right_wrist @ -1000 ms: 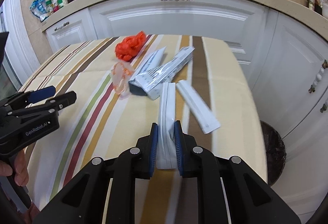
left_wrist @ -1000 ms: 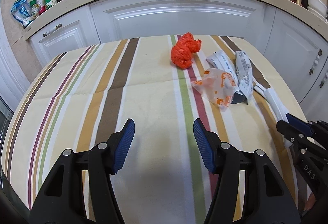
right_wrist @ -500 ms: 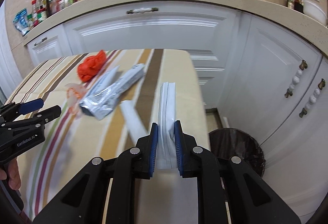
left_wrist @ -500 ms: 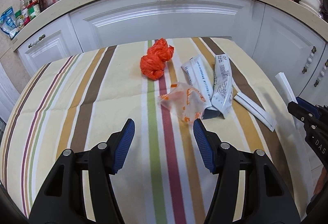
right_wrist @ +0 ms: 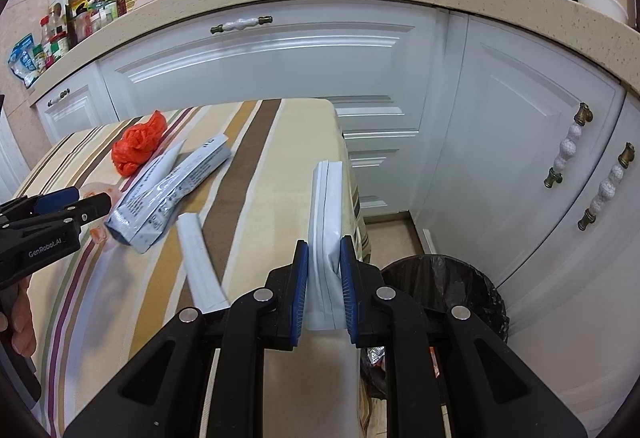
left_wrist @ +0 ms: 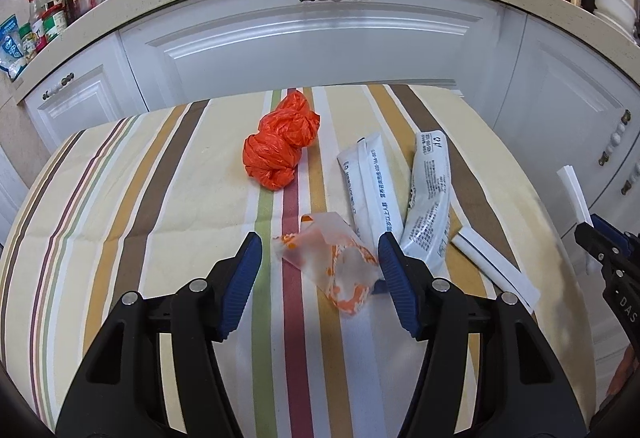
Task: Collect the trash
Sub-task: 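Grasp the white paper strip with the right tool, then grasp the clear orange-printed bag with the left tool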
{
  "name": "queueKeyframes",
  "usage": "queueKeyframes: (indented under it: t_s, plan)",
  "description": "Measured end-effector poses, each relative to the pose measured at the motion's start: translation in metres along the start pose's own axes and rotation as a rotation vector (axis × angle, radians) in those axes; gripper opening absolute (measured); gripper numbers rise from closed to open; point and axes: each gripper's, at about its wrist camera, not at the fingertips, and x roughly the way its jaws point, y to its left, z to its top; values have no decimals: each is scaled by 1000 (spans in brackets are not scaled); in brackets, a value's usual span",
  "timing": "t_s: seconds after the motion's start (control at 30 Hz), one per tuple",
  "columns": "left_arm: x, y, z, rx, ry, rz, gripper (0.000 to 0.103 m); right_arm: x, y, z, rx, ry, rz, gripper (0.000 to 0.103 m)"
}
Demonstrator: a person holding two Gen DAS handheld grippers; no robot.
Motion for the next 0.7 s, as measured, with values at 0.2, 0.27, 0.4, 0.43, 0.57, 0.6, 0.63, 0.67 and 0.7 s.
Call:
queueKeyframes:
  t_s: [0.2,0.27,0.4,0.43,0.57,0.6,0.63,0.67,0.7]
  plan:
    - [9,5,0,-12,19,-13,41,3,-3,0,5,1,8,17]
    - [11,7,-1,-17,32,-24,33,3,-4,0,5,1,9,17]
    - [13,7,-4,-7,40,-33,14,3,-5,0,8,2,9,17]
    - [13,7,-4,-5,37,-32,10,3,-5,0,8,2,8,17]
    - [10,9,-5,4,25,-29,6,3,-5,0,8,2,8,17]
    - [9,9,-5,5,24,-28,5,3,-5,0,7,2,8,17]
    - [7,10,-5,4,22,-27,5,3,-5,-1,8,2,8,17]
    - [6,11,-5,4,21,-27,5,2,-6,-1,9,1,6,17]
    - [4,11,-6,4,17,-26,5,2,-7,-1,11,1,6,17]
